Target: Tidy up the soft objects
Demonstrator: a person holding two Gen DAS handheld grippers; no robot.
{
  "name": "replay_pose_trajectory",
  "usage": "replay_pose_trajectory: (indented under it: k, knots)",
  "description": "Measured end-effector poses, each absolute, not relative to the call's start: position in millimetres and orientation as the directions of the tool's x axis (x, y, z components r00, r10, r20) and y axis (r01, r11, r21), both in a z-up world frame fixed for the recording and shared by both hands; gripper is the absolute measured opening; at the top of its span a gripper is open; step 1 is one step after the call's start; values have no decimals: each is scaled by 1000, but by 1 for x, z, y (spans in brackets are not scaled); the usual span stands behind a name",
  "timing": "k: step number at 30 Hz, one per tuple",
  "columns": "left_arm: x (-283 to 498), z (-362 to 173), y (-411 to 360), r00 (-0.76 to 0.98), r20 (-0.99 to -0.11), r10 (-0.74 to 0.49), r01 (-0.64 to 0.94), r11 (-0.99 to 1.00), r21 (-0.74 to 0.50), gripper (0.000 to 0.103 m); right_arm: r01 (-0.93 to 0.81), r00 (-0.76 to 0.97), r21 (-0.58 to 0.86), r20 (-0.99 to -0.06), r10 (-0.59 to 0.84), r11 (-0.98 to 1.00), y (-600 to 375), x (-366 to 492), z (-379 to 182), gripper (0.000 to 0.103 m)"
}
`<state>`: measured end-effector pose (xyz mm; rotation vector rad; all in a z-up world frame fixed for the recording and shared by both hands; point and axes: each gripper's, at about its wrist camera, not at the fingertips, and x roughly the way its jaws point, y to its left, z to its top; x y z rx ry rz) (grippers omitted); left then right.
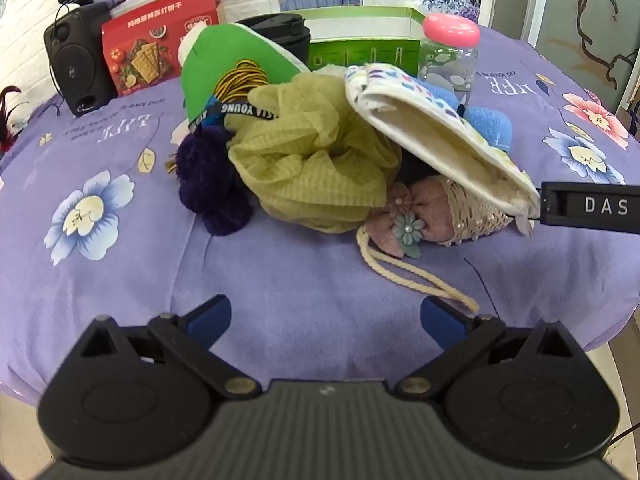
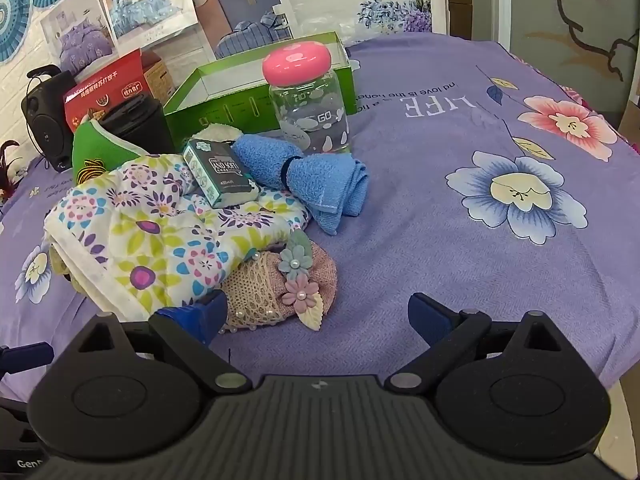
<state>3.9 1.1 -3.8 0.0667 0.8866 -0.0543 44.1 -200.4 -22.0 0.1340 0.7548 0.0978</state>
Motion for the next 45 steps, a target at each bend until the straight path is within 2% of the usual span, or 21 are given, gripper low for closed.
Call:
replay_pose_trajectory:
  k: [40,45]
  knots:
    - [6,-5,3,623,-782,-33,75,997,18,100,-45,717,156,-682,141,987,-198,47,-24,85]
    - [1,-1,13,628,-777,-43,87,996,16,100,-56,733,177,-661,161,983,-205,40,-21,85]
